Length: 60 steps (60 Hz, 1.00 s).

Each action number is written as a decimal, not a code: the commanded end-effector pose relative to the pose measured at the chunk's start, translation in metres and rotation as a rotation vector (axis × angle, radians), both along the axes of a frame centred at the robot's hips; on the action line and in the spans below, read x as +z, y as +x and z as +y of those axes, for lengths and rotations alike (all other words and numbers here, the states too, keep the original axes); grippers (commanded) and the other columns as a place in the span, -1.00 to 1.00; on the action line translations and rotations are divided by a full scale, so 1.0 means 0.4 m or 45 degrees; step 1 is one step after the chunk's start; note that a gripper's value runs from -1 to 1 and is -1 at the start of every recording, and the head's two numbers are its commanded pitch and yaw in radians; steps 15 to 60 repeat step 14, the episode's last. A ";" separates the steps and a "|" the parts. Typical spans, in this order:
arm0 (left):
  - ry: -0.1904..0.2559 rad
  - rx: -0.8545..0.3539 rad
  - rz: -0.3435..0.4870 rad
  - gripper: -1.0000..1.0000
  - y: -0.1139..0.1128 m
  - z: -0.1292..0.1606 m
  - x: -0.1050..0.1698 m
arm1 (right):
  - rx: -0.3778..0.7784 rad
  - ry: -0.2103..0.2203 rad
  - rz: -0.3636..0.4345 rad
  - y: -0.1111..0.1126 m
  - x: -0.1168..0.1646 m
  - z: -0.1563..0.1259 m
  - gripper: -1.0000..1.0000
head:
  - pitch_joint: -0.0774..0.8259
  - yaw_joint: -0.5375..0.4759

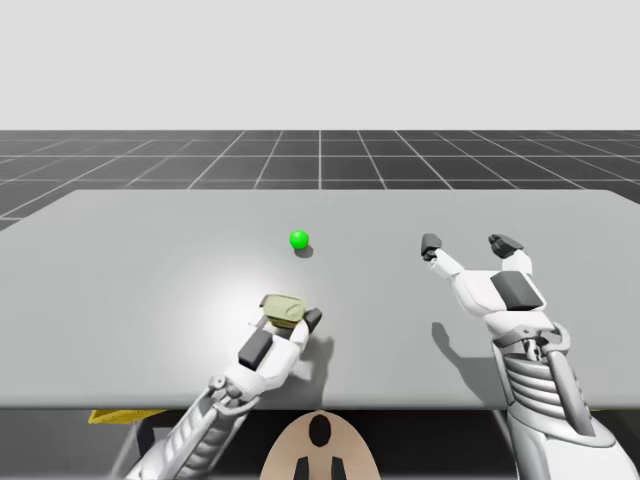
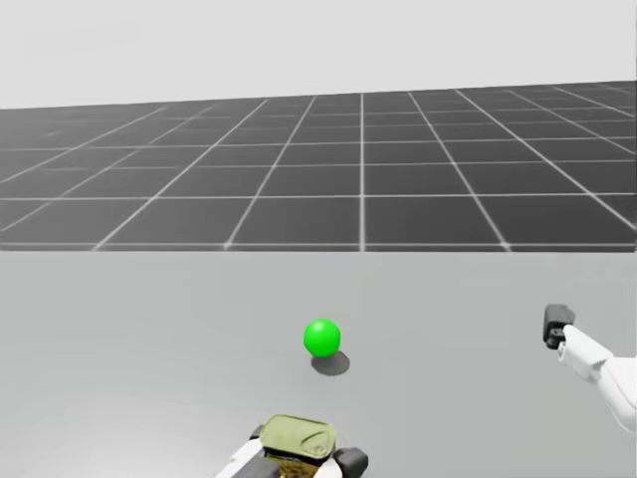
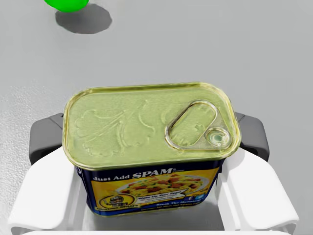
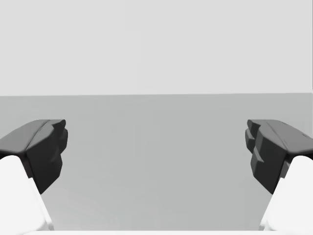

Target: Watch the red light. When it turns green, pick up the object.

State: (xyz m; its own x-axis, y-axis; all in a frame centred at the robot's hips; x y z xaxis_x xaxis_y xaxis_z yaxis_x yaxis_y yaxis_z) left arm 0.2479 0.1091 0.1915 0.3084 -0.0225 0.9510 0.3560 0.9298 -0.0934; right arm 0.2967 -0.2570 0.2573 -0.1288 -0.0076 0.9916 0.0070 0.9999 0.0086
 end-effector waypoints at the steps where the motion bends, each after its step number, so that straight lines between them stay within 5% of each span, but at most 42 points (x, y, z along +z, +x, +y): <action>1: -0.101 -0.037 -0.235 1.00 0.008 -0.009 0.198 | -0.007 0.001 0.006 0.001 -0.003 -0.008 -1.00 | -0.25 0.25; 4: -0.098 -0.029 -0.304 1.00 0.005 0.001 0.254 | -0.014 -0.035 -0.024 0.001 -0.005 -0.011 -1.00 | -0.26 0.24; 14: -0.116 -0.026 -0.472 1.00 -0.019 0.017 0.412 | 0.061 0.040 -0.033 0.000 -0.014 -0.010 -1.00 | -0.30 0.24; 60: -0.116 -0.026 -0.472 1.00 -0.019 0.017 0.412 | 0.061 0.040 -0.033 0.000 -0.014 -0.010 -1.00 | -0.30 0.24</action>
